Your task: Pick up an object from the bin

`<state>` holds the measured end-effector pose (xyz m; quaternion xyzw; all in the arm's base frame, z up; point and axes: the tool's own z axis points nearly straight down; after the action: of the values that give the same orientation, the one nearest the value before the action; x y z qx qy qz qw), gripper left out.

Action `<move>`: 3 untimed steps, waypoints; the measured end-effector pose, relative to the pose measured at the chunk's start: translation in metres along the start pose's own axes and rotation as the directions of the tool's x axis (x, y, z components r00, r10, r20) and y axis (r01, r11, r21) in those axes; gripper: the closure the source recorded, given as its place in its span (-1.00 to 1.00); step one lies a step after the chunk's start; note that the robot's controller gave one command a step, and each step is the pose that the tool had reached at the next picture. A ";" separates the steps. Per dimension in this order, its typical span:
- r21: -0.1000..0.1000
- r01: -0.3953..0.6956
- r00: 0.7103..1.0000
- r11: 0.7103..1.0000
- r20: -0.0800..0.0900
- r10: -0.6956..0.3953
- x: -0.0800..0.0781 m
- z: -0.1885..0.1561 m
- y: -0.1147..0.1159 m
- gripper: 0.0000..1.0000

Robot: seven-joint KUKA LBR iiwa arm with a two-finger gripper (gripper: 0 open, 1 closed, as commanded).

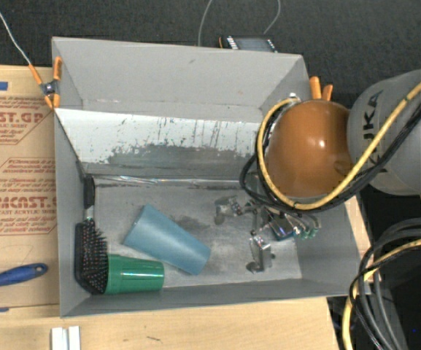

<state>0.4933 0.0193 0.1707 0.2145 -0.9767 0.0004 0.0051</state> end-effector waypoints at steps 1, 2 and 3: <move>-0.001 -0.232 0.973 0.973 -0.003 0.232 0.013 0.047 -0.019 -1.00; -0.001 -0.230 0.973 0.973 -0.001 0.230 0.013 0.046 -0.019 -1.00; 0.002 -0.195 0.981 0.981 0.003 0.195 0.039 0.037 -0.127 -1.00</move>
Offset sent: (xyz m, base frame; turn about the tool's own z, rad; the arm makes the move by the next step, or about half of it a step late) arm -0.0037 -0.0237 -0.0451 0.2329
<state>0.5106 -0.1130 0.1343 0.1179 -0.9930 0.0020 0.0035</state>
